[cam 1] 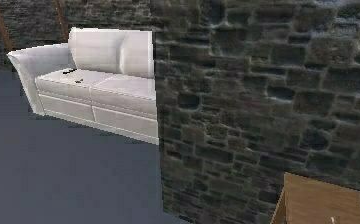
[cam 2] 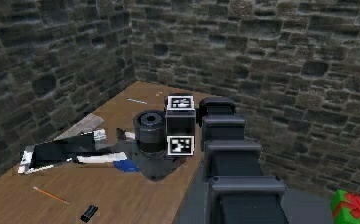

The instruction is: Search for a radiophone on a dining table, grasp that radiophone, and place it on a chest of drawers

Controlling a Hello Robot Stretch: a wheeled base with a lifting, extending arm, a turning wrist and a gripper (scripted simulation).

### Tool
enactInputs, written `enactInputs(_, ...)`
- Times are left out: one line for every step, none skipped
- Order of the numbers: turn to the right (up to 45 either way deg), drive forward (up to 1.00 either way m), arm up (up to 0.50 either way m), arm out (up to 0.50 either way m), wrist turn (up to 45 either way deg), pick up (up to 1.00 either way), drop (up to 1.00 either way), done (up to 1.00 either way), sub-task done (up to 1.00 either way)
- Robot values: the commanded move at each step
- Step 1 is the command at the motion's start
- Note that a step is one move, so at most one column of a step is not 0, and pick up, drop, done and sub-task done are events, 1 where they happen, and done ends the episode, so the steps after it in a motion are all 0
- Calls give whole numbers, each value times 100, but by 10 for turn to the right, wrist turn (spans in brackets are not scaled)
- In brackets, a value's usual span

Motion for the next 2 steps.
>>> enactInputs(0,0,0,0,-450,0,0,0,0)
enactInputs(0,0,0,0,-390,0,0,0,0)
